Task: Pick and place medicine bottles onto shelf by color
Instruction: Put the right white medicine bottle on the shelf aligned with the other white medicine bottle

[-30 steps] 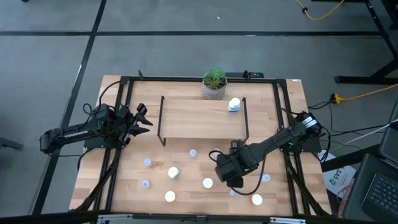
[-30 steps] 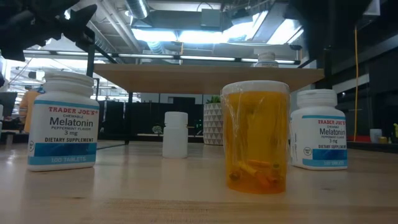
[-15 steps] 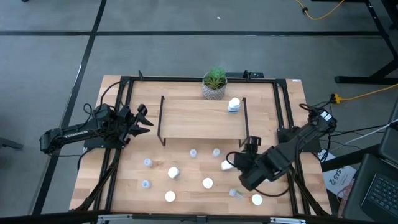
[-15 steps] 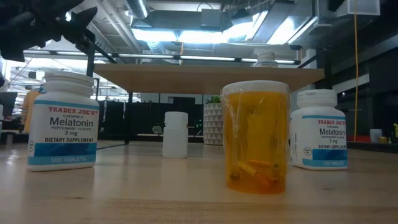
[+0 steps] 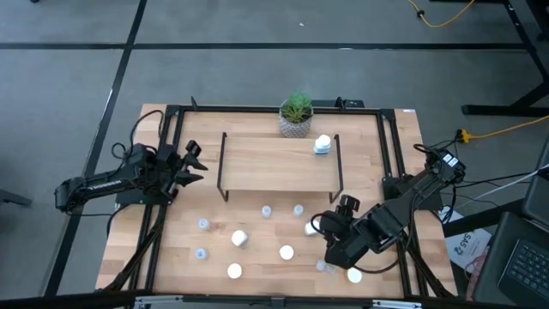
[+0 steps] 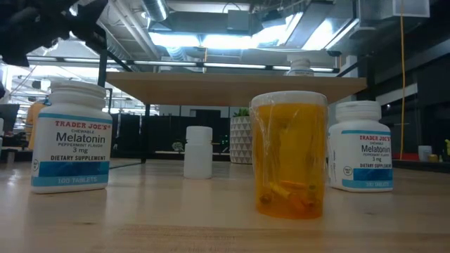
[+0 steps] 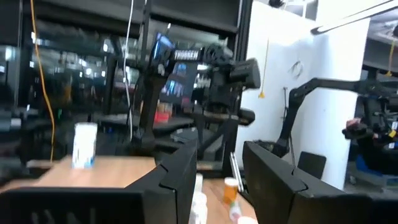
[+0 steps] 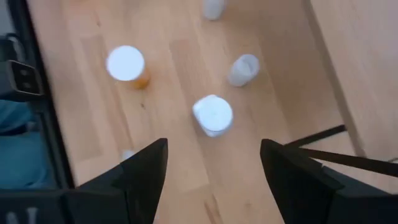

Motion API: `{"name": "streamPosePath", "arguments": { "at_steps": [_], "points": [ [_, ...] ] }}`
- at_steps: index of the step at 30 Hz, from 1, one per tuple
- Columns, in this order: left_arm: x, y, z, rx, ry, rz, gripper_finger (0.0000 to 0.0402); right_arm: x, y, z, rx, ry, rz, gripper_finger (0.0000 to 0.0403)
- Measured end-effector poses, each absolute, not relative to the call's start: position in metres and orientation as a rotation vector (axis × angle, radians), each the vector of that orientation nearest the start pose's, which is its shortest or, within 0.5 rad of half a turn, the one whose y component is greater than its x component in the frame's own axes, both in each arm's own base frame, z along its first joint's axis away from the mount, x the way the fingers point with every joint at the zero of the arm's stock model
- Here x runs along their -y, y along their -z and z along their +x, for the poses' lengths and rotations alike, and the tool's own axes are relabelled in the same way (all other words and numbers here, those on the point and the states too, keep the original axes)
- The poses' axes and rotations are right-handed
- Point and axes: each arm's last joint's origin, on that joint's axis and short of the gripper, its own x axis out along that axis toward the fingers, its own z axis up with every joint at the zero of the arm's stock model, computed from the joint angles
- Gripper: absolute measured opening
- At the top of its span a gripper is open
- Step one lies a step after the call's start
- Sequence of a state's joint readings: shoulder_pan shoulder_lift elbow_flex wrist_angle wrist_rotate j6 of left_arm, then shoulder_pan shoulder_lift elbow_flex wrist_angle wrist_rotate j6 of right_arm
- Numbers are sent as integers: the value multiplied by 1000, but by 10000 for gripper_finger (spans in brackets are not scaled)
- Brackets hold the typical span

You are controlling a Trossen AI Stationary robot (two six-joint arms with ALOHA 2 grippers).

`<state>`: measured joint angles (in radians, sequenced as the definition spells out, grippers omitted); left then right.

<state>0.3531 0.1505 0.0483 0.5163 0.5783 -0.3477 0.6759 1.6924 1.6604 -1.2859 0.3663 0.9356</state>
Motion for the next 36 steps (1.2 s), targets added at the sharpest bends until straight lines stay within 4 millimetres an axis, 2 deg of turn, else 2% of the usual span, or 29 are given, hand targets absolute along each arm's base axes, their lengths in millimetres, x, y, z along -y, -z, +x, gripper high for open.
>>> {"name": "streamPosePath", "arguments": {
  "at_steps": [9,14,24,27,32,36],
  "points": [
    [-16,-221,90,387,294,-135,124,-184,-326,264,-1110,325,171,271],
    [-16,-220,90,381,295,-142,124,-172,-327,269,-1062,381,46,296],
    [-17,-220,91,375,293,-141,124,-162,-325,275,-1062,416,48,299],
    [-17,-220,91,375,293,-140,124,-160,-314,276,-1130,376,47,299],
    [-17,-220,91,375,292,-140,124,-160,-283,278,-1239,268,46,299],
    [-17,-220,91,376,292,-138,124,-164,-268,283,-1215,164,15,299]
  ]
}}
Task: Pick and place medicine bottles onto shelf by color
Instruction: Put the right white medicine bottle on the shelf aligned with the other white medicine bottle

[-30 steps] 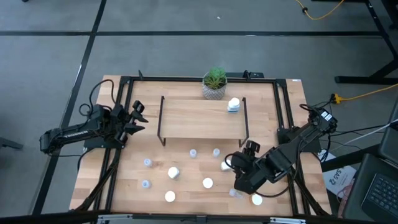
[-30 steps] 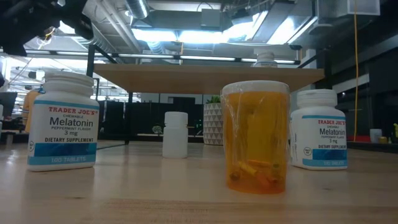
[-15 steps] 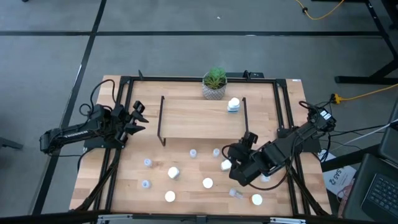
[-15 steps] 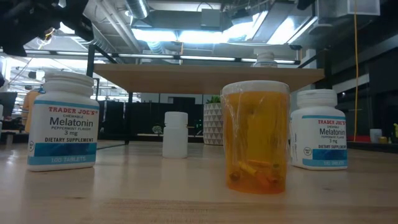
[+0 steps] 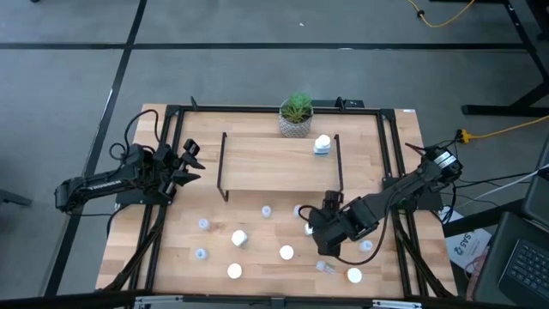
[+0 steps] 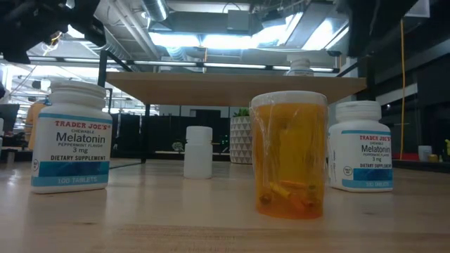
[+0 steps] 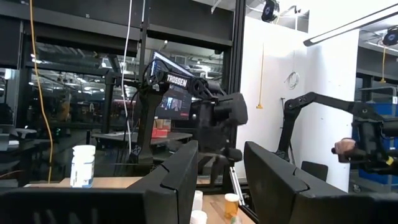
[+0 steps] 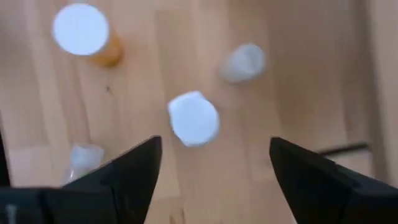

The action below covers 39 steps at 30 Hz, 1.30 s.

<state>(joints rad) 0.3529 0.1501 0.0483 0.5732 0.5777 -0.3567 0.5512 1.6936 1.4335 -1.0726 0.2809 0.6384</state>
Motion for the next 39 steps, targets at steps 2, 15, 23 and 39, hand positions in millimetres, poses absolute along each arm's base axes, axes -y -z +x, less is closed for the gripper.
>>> {"name": "streamPosePath", "arguments": {
  "at_steps": [2,15,23,39],
  "points": [
    [-17,-220,91,376,292,-137,124,-166,-257,284,-1223,90,-4,299],
    [-17,-220,91,376,292,-137,124,-149,-216,289,-1221,69,2,299],
    [-17,-220,91,376,292,-137,124,-149,-202,293,-1150,-35,-52,299],
    [-17,-220,91,376,291,-137,124,-143,-185,294,-1165,-50,-60,273]
  ]
}}
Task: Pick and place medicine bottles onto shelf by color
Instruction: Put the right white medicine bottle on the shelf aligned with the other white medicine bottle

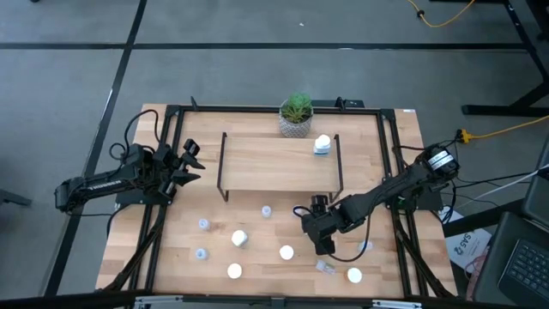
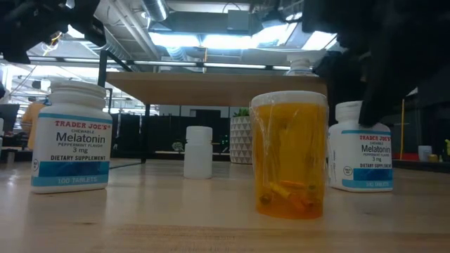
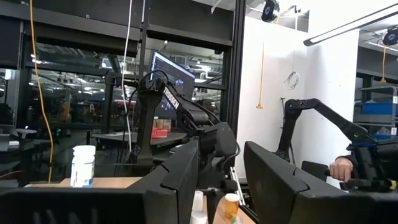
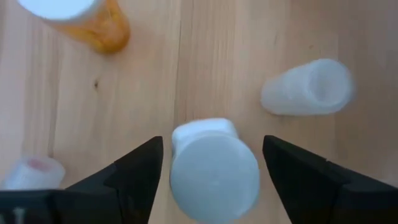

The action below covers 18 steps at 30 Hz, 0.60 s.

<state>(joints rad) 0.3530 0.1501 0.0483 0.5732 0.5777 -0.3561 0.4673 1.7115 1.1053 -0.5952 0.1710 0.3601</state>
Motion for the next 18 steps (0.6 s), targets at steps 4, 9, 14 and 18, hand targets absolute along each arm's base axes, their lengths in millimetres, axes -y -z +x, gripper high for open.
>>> {"name": "streamPosePath", "arguments": {
  "at_steps": [4,9,14,18],
  "points": [
    [-17,-220,91,376,291,-137,124,-143,-174,298,-1201,-49,-58,256],
    [-17,-220,91,376,292,-138,124,-144,-174,300,-1202,-49,-60,238],
    [-17,-220,91,376,292,-138,124,-144,-178,300,-1213,-44,-57,203],
    [-17,-220,91,376,292,-138,124,-144,-181,299,-1240,-19,-42,171]
  ]
}}
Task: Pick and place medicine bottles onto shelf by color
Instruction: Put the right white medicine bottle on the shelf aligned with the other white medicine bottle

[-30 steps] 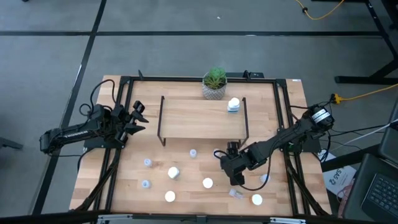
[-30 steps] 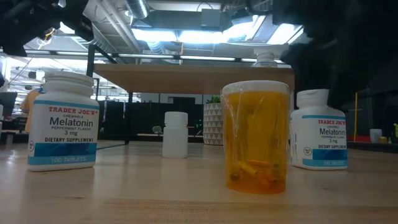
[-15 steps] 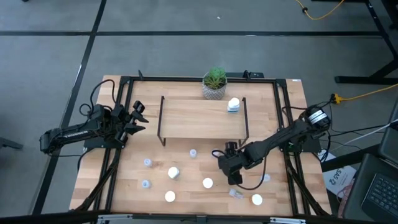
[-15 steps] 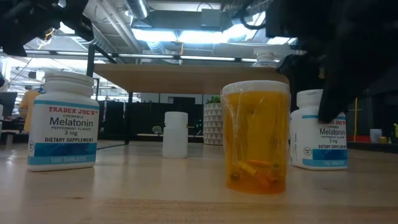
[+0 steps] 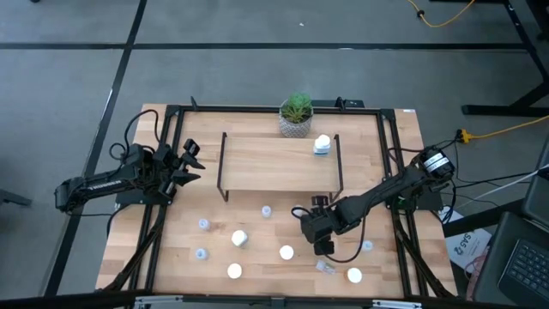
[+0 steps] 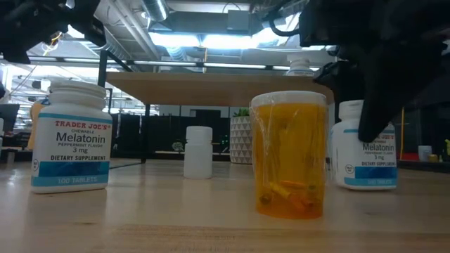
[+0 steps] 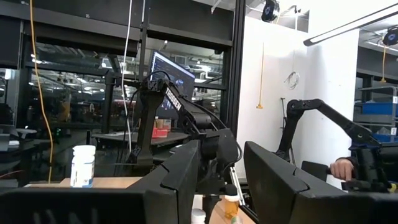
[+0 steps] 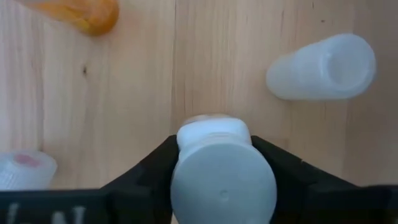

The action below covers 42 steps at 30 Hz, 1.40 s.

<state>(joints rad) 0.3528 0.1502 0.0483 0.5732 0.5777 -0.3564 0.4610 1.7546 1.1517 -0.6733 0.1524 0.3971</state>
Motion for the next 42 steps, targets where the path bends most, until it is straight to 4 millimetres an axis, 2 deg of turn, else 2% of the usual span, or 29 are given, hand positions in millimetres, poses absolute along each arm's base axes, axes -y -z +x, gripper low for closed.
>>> {"name": "streamPosePath", "arguments": {
  "at_steps": [4,9,17,21,25,30,35,38,42],
  "points": [
    [-17,-220,91,376,292,-138,124,-145,-188,301,-1260,-28,-11,171],
    [-17,-220,91,376,291,-138,124,-151,-216,308,-1270,-79,8,171],
    [-17,-220,91,376,292,-138,124,-150,-303,311,-1261,-96,-95,171],
    [-17,-220,91,376,292,-138,124,-137,-348,307,-1209,-10,-201,172],
    [-17,-220,91,376,292,-138,124,-119,-380,301,-1183,84,-275,173],
    [-17,-220,91,376,291,-138,124,-91,-396,297,-1204,170,-258,173],
    [-17,-219,91,375,292,-138,124,-66,-396,286,-1229,186,-234,174],
    [-17,-219,91,371,291,-141,124,-58,-400,266,-1211,204,-197,174],
    [-17,-219,91,370,291,-141,124,-51,-406,235,-1059,202,-119,174]
  ]
}}
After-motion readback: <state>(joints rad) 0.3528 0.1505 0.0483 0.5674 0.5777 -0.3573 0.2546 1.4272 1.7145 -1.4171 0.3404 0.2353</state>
